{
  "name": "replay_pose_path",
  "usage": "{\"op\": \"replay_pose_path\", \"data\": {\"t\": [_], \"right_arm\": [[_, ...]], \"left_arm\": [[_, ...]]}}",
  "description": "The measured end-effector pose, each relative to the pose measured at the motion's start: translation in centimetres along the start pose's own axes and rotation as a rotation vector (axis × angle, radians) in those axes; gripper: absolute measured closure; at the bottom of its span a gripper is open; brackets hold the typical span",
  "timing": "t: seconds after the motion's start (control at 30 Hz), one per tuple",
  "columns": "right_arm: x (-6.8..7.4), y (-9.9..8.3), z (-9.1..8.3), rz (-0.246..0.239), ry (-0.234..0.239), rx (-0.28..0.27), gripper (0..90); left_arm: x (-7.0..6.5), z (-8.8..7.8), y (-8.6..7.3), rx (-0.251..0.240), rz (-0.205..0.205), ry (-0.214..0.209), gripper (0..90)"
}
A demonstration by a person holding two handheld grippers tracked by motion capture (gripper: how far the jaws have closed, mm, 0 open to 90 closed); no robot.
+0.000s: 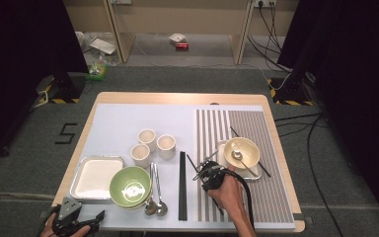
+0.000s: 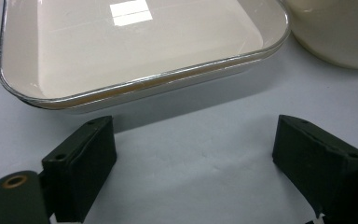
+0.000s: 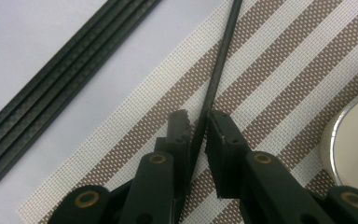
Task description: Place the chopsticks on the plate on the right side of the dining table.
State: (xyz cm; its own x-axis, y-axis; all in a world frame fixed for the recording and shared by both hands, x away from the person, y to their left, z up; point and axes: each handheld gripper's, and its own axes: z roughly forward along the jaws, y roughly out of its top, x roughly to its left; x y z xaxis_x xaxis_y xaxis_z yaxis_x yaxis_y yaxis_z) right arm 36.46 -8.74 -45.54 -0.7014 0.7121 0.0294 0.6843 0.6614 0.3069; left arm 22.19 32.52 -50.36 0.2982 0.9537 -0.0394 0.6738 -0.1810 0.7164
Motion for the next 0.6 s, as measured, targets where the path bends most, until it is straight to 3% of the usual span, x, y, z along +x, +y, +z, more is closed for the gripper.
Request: {"op": "replay_pose_path", "data": {"t": [0.37, 0.6], "right_arm": [[-0.7, -1.0, -0.4, -0.009, -0.02, 0.029, 85.5], [-1.3, -1.8, -0.9, 0.015, -0.019, 0.065, 85.6]], "left_arm": [[0.0, 0.0, 0.0, 0.001, 0.0, 0.001, 12.1], [0.0, 0.0, 0.0, 0.005, 0.001, 0.0, 12.1]]}}
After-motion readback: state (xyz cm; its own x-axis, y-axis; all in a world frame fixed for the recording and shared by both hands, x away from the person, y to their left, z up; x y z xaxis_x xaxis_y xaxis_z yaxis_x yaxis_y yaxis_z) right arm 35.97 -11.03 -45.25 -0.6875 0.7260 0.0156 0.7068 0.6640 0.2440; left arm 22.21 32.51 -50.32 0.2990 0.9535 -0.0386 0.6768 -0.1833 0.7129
